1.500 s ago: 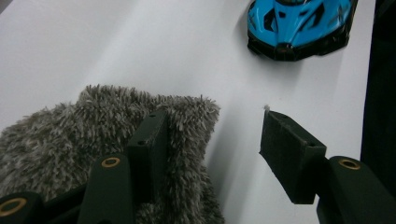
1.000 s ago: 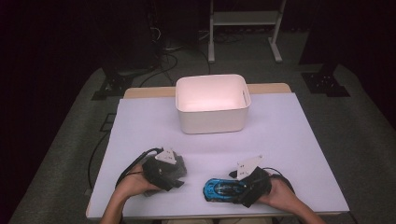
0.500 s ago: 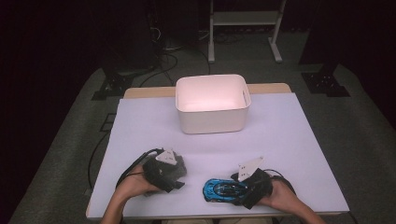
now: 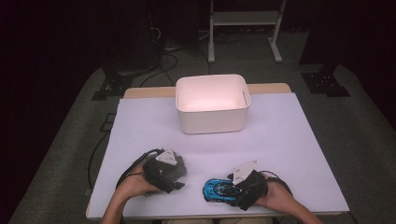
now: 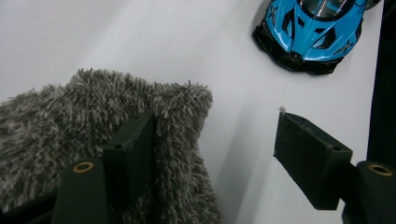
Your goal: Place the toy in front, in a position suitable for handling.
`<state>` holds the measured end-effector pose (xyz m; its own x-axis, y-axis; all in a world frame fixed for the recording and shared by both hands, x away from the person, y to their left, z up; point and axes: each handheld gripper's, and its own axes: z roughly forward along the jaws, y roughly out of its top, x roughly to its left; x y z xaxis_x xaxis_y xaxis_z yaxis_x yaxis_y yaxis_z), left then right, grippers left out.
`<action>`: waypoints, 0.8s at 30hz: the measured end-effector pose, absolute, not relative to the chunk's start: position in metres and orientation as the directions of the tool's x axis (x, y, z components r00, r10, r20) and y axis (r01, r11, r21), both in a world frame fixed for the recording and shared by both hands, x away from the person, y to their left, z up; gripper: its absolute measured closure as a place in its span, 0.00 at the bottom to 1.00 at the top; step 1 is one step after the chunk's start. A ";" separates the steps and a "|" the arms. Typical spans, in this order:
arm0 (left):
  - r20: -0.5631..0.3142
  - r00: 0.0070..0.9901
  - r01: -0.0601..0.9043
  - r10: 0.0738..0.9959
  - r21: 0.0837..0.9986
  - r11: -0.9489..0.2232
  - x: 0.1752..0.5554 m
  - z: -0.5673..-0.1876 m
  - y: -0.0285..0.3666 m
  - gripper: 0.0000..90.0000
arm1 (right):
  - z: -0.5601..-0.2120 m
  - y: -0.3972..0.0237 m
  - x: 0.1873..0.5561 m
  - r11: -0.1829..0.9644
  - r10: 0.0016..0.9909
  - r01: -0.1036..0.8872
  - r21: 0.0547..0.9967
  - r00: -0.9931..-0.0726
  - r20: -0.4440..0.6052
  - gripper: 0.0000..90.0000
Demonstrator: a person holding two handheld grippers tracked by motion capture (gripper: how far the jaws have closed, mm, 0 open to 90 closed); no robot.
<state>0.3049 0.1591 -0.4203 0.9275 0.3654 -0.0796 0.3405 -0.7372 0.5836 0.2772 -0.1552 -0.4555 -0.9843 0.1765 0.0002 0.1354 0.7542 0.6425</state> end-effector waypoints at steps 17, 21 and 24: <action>-0.084 0.923 0.350 0.375 0.589 -0.728 0.306 -0.421 0.162 0.31 | -0.446 -0.147 0.281 0.781 0.083 0.046 0.623 -0.996 -0.031 0.29; -0.083 0.923 0.349 0.375 0.592 -0.726 0.306 -0.421 0.163 0.31 | -0.442 -0.148 0.291 0.792 0.093 0.040 0.609 -0.994 -0.056 0.29; -0.086 0.922 0.351 0.377 0.593 -0.725 0.306 -0.420 0.163 0.31 | -0.444 -0.149 0.298 0.792 0.090 0.052 0.608 -0.995 -0.032 0.29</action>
<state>0.3062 0.1633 -0.4203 0.9224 0.3767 -0.0855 0.3509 -0.7246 0.5932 0.2980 -0.1487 -0.4435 -0.9954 0.0896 -0.0324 0.0515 0.7924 0.6078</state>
